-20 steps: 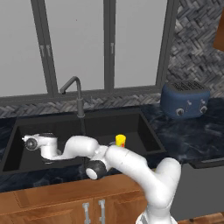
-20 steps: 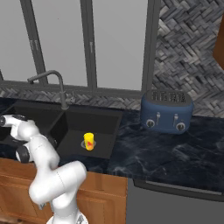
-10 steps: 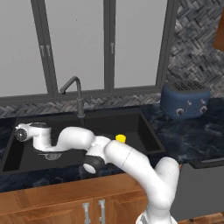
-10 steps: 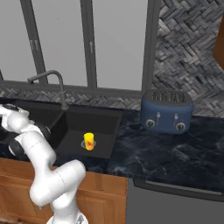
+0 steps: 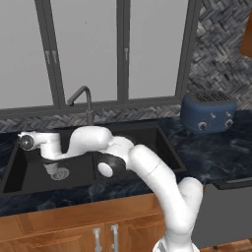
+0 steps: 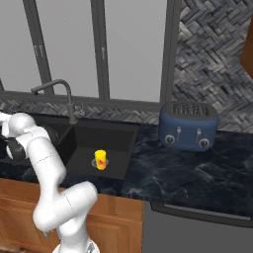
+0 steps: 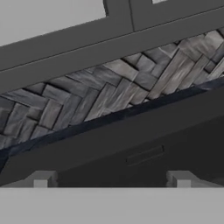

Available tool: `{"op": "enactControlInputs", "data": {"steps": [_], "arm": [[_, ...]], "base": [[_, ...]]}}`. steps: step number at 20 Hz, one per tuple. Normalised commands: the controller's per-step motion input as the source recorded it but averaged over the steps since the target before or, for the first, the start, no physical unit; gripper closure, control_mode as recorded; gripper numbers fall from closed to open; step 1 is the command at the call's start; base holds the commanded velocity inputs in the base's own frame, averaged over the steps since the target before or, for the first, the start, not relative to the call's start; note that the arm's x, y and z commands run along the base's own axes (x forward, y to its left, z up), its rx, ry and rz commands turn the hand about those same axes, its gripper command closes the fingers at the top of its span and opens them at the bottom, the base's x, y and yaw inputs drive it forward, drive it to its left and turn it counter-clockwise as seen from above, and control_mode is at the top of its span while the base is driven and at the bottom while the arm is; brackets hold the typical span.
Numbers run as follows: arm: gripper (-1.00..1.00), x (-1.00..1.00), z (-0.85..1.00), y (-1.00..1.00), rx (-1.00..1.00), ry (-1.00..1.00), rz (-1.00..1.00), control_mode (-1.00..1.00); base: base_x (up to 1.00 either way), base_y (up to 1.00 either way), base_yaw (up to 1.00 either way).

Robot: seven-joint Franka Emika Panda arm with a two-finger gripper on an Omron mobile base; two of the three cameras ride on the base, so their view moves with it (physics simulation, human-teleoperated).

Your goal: Place the glass cup in the left basin and the cup in the right basin of the sink.

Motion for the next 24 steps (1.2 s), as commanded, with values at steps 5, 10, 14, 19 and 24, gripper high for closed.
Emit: {"op": "enactControlInputs", "data": {"steps": [5, 10, 14, 19, 24], "arm": [[-1.0, -0.19, 0.03, -0.64, 0.24, 0.01, 0.16, -1.0], [-1.0, -0.23, 0.07, -0.7, 0.13, 0.0, 0.17, -1.0], [-1.0, -0.13, 0.01, -0.58, 0.02, 0.0, 0.21, -1.0], [-1.0, -0.07, 0.0, -0.32, 0.0, 0.03, 0.25, -1.0], [-1.0, -0.2, 0.0, -0.17, 0.0, 0.08, 0.26, -1.0]], "base": [[0.0, 0.0, 0.0], [0.0, 0.0, 0.0], [0.0, 0.0, 0.0], [0.0, 0.0, 0.0], [0.0, 0.0, 0.0]]}}
